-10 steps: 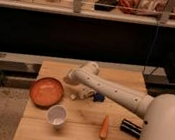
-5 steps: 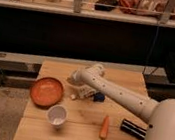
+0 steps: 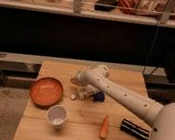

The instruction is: Drag the ceramic bowl in a circle

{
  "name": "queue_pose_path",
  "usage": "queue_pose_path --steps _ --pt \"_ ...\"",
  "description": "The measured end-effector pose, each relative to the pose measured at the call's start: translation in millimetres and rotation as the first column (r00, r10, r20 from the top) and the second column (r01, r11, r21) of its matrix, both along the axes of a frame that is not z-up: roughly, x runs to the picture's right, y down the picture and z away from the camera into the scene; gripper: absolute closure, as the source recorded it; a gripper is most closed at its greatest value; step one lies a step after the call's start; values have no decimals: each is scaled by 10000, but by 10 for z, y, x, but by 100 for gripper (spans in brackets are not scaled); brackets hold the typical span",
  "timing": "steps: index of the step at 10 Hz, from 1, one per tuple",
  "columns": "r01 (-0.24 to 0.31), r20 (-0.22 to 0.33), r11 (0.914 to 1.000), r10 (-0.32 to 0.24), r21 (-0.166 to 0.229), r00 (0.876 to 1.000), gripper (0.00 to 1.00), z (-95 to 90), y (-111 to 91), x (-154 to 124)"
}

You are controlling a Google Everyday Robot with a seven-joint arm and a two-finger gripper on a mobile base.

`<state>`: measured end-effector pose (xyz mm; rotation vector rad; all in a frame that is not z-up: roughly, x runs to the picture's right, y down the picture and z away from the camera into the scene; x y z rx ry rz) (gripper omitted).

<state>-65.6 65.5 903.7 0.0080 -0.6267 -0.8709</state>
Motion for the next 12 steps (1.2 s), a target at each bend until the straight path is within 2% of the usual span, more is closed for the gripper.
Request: queue_pose_path --steps 2,3,4,5,6,7,8,10,11,12 --pt "699 1029 9972 -666 -282 9925 67 26 -8 -36" --pt "1261 1610 9919 -1221 -150 9794 55 17 -9 -73" --pt "1714 1936 9851 -1703 111 9662 45 3 -13 -113" --pt "2094 2096 9773 -2116 329 9546 37 -5 -10 -146" --pt "2720 2363 9601 -2795 644 9306 25 -24 -3 -221" --pt "3025 2571 9505 -3103 702 9152 21 -43 8 -273" --pt "3459 2865 9353 -3525 753 8909 20 -60 29 -309" --pt "4606 3136 8821 -4668 985 8269 20 -72 109 -368" --pt "5099 3050 8531 -5173 1101 7996 20 -78 147 -406" --pt "5459 2921 8294 -5546 1185 7791 20 -82 184 -423"
